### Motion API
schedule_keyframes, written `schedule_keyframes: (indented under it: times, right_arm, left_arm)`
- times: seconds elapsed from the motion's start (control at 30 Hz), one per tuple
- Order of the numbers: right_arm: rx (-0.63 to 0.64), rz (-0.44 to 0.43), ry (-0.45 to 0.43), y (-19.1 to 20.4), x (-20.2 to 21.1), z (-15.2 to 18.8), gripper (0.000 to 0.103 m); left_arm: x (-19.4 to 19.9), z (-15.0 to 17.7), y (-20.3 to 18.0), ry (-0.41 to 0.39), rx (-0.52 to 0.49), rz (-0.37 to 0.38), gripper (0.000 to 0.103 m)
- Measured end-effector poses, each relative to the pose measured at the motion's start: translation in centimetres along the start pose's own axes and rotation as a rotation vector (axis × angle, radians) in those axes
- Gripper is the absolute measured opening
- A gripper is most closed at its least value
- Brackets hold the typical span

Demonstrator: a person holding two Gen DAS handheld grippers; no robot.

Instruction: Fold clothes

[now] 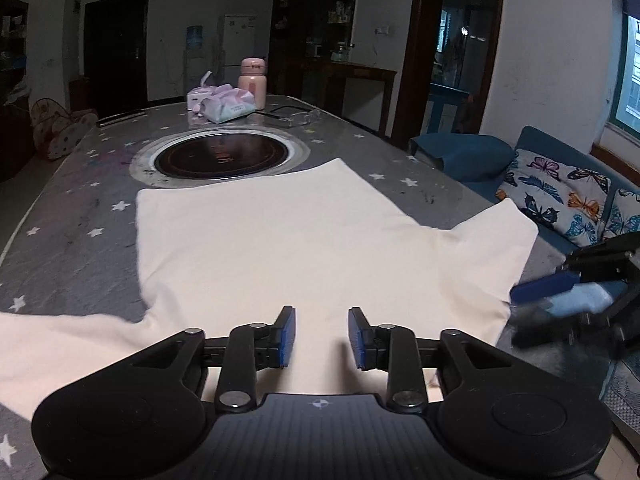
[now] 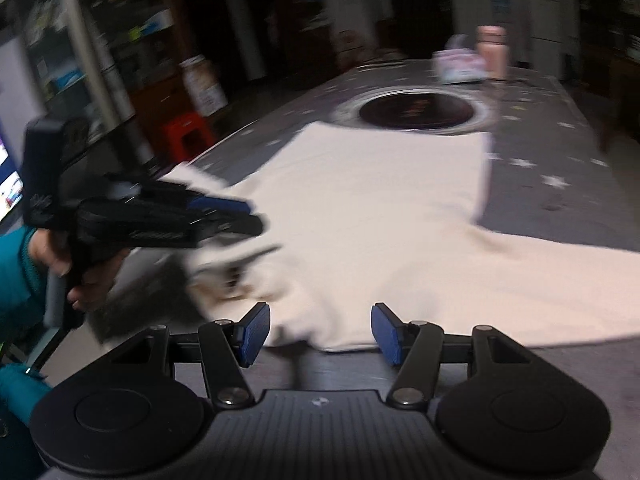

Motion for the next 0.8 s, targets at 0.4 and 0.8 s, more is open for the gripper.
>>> schedule_keyframes:
  times: [0.4,0.8]
  right_arm:
    - [-0.358,0.451,-0.042,-13.4,0.2,1.4,0.04]
    - [-0.578,0.458,-0.059,-20.9,-0.2,3.8,0.04]
  left_arm:
    - [-2.9,-1.3,-3.8,0.011,-0.041,0.093,0.037]
    - [-4.9,-0.2,-5.5,0.08,-0.076,0.114,0.041]
Point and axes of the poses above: each gripper's, at about its wrist camera, not at the fingertips, and x roughly against the way its jaws point, y to its left, z to its underside, the point moved 1 cm from there along -x, roughly the way its jaws point, and after that the axes turned 12 degrees about z, right-handed, at the moved point
